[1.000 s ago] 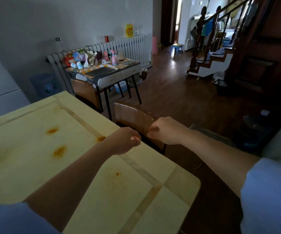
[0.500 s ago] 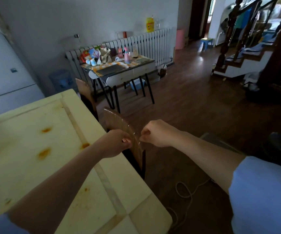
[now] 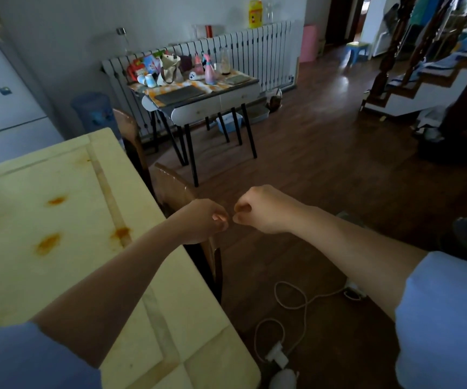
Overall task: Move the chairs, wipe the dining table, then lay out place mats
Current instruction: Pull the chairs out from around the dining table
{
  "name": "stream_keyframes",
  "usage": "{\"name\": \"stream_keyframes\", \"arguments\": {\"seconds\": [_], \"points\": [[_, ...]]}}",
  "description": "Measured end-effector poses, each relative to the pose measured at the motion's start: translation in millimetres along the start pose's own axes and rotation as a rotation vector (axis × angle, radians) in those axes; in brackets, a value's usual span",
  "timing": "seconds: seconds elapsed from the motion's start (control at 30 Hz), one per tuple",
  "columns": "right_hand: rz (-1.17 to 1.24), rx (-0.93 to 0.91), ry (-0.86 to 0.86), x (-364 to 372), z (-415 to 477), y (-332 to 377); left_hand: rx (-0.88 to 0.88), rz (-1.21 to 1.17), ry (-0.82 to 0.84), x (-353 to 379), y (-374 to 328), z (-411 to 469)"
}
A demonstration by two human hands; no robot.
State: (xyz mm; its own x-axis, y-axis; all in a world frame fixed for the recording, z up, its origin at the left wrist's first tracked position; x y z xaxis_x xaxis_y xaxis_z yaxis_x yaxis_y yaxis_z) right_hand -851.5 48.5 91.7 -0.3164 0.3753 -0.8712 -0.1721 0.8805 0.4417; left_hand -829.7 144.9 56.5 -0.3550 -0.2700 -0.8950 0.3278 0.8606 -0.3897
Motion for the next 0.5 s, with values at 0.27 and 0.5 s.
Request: {"name": "stream_keyframes", "arguments": {"seconds": [0.27,0.5], "points": [[-0.006,-0.084,0.077,-2,58,15,-0.125,0.023,-0.11,-33,44,19],[-0.067,-0.18,0.103,-23,112,29,-0.242,0.083,-0.171,-54,83,46]]}}
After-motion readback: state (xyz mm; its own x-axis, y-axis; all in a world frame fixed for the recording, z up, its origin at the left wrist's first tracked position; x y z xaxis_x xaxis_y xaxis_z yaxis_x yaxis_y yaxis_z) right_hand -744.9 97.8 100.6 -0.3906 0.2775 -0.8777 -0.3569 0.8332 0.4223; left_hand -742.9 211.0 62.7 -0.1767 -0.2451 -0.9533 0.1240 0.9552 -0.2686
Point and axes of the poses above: each hand's wrist, its own z-axis towards the middle knuckle, its own x-axis out of the palm, y = z × x, the point moved 9 cm from there along z, towards the middle knuckle, and after that the axes turned 4 degrees about x, right-handed, at the moved point
